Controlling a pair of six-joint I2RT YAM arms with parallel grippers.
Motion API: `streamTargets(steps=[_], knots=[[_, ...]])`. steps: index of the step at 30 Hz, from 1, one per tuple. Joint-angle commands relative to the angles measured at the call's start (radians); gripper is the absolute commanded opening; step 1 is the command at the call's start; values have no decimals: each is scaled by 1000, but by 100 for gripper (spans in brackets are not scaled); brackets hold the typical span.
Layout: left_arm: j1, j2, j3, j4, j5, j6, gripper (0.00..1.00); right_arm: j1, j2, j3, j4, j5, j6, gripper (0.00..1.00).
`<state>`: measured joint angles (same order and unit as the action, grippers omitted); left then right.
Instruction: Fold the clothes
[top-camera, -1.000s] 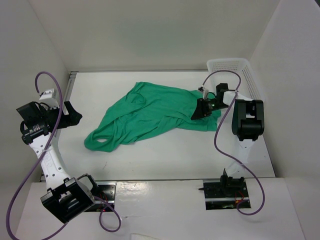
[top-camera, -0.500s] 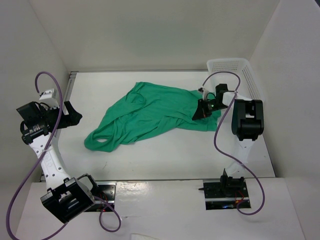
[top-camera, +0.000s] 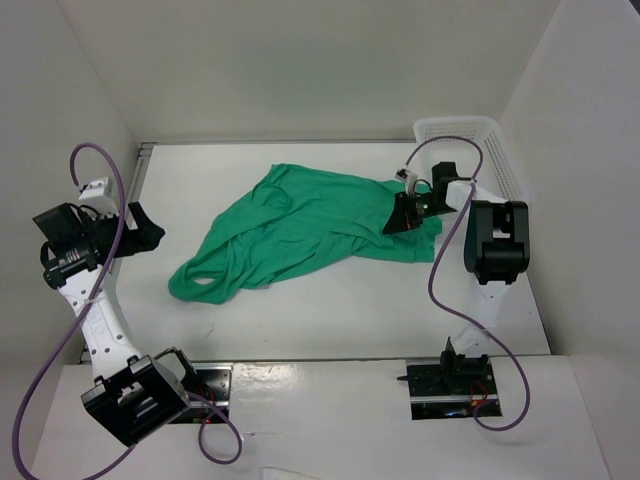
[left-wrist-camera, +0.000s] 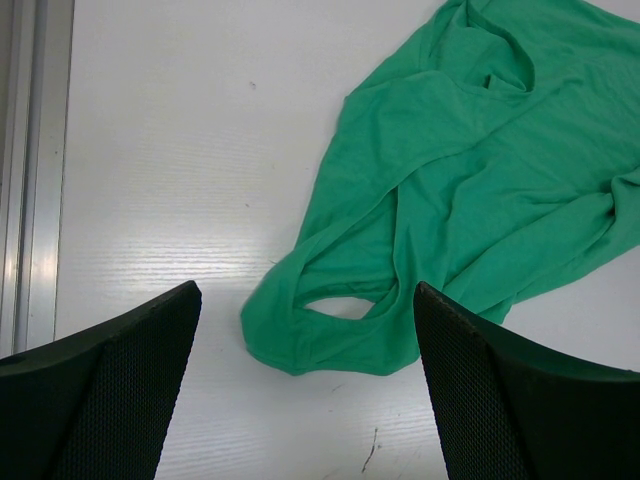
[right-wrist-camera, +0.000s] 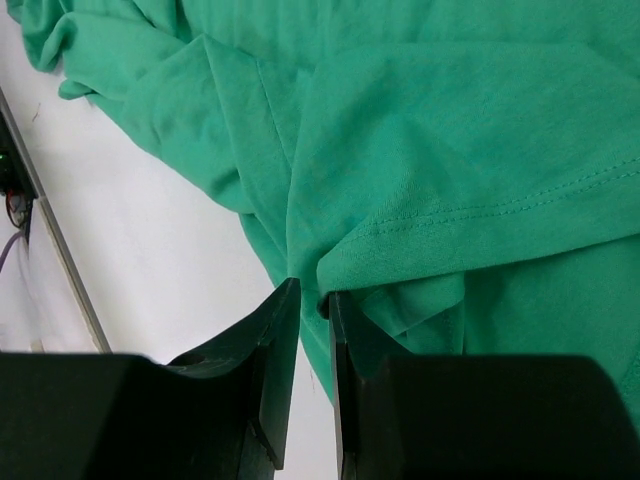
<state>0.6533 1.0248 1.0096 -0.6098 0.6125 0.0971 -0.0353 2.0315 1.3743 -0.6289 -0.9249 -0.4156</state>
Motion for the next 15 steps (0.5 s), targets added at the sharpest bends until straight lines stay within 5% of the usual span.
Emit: streamTargets(steps=[1,15], knots=[[-3,-19,0,16,32,-10,93,8,-39,31,-2,-28,-2,26],[-3,-19,0,16,32,-10,93,38,1,-9,64,11,20,30]])
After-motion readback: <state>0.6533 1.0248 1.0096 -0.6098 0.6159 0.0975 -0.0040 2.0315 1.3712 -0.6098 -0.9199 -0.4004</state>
